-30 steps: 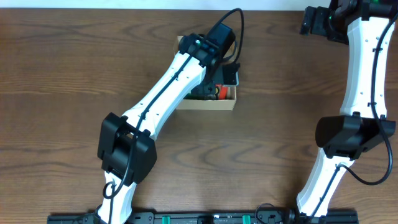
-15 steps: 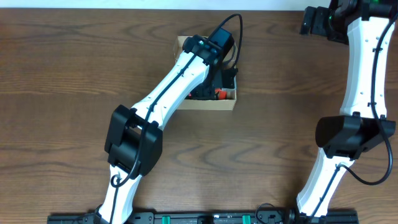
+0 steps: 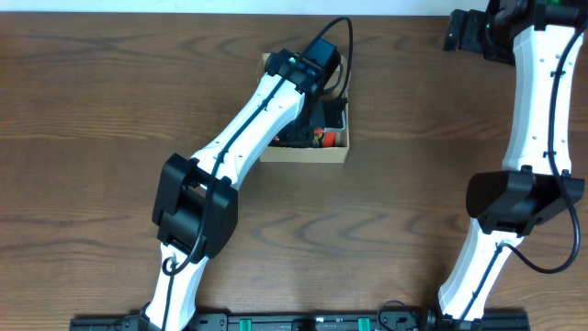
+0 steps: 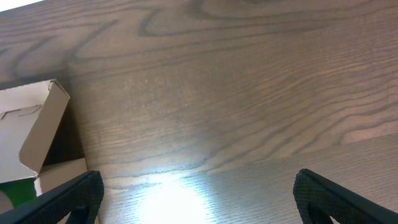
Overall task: Pack container
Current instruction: 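Push the cutter down into the box and open the left gripper, then withdraw the left gripper up out of the box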
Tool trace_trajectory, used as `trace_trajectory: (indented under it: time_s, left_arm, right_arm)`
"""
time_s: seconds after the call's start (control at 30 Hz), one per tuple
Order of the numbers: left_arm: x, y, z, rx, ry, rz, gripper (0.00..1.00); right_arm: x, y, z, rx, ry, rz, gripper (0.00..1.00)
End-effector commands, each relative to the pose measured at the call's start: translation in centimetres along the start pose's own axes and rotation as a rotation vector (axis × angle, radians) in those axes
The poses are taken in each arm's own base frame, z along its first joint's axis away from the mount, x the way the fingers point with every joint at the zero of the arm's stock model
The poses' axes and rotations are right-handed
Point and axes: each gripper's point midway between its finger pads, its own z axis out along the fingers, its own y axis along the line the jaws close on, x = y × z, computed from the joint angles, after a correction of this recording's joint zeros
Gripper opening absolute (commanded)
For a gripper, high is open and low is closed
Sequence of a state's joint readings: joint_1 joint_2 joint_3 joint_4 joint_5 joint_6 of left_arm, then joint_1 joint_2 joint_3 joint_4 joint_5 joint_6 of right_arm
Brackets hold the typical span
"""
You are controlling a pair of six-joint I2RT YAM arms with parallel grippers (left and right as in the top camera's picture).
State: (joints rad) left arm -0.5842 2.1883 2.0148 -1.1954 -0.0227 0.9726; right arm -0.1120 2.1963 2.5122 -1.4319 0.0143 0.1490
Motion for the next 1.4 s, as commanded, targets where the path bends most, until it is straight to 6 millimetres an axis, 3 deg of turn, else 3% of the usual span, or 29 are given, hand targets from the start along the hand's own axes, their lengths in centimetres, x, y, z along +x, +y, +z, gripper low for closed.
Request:
trace_trajectory:
  time_s: [0.0,0.57,0.67,0.7,0.73,0.77,1.0,1.17,1.27,1.37]
  left_arm:
    - [-0.2,-0.1,0.6,0.024,-0.009,-0.006,0.06]
    - [0.6,-1.2,2.0,0.06,0.022,-0.039,0.06]
    - [0.6,-1.2,2.0,0.06,0.024,-0.062,0.21]
    - [0.6,-1.2,2.0,0.06,0.024,-0.073,0.32]
    - [0.6,-1.2,2.0,0.059,0.024,-0.084,0.52]
    - [0.6,-1.2,2.0,0.059,0.025,-0.09,0.59]
    - [0.6,-1.1,2.0,0.057,0.024,-0.103,0.57]
    - [0.7,0.6,1.3,-0.029,0.039,-0.184,0.57]
    - [0.7,2.2,-0.3,-0.112,0.039,-0.231,0.58]
    - [0.5,3.8,-3.2,-0.194,0.0,-0.293,0.59]
  right_arm:
    - [-0.3,0.2,-0.8,-0.007,-0.02,0.007,0.99]
    - [-0.3,0.2,-0.8,-0.007,-0.02,0.007,0.99]
    - [-0.3,0.2,-0.8,-0.007,-0.02,0.007,0.99]
    - [-0.3,0.2,-0.8,-0.007,-0.02,0.007,0.99]
    - [-0.3,0.2,-0.8,-0.007,-0.02,0.007,0.99]
    - [-0.3,0.2,-0.8,-0.007,-0.02,0.007,0.99]
    - [-0.3,0.2,-0.8,-0.007,-0.02,0.007,0.99]
    - [-0.3,0.2,-0.8,-0.007,-0.02,0.007,0.99]
    - [-0.3,0.2,-0.8,-0.007,-0.02,0.007,0.99]
    - [-0.3,0.2,-0.8,-0.007,-0.02,0.007,0.99]
